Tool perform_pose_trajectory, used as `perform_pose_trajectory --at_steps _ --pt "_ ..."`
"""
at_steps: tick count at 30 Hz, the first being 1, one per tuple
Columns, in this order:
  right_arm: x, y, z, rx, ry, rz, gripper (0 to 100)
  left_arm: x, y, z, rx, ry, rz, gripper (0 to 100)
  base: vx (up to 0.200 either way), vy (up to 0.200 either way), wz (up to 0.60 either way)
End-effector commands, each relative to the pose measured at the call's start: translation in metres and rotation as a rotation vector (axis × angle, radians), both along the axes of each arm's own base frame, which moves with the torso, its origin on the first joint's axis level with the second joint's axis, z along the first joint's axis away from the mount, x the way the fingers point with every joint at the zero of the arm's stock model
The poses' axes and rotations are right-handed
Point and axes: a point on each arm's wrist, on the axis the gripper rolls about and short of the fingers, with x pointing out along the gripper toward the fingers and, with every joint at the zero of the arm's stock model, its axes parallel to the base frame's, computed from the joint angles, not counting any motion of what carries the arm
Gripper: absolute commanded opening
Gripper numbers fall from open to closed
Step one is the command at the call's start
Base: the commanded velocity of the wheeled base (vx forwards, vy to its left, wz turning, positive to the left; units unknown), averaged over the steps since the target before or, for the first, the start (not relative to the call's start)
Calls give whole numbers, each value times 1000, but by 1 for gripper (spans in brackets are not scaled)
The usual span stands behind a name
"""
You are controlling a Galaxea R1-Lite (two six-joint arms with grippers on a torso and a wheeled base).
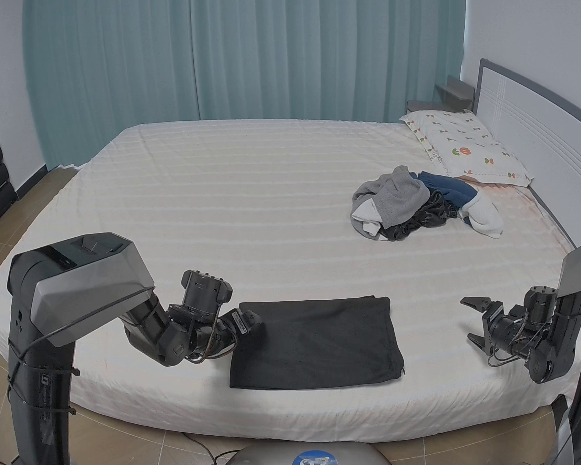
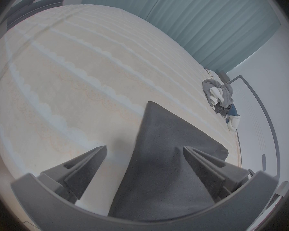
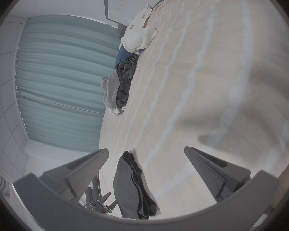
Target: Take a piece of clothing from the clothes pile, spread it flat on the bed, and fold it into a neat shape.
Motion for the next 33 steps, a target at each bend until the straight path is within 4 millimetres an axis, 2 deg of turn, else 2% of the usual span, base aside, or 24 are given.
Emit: perform_pose_trajectory --at_steps 1,10,15,32,33 --pt "0 0 0 -1 -4 0 100 -2 0 -9 5 11 -3 100 0 0 0" --pt "0 0 0 -1 -4 0 100 -5 -5 -7 -23 -34 -9 100 0 0 0" --pt "0 0 -1 -1 -2 0 100 -14 -15 -10 -30 -57 -45 100 0 0 0" --pt "0 0 0 -1 -4 0 100 -14 -11 -11 -38 -66 -33 100 0 0 0" --pt "0 0 -1 -1 -2 0 100 -14 -11 -11 -38 -66 -33 0 0 0 0"
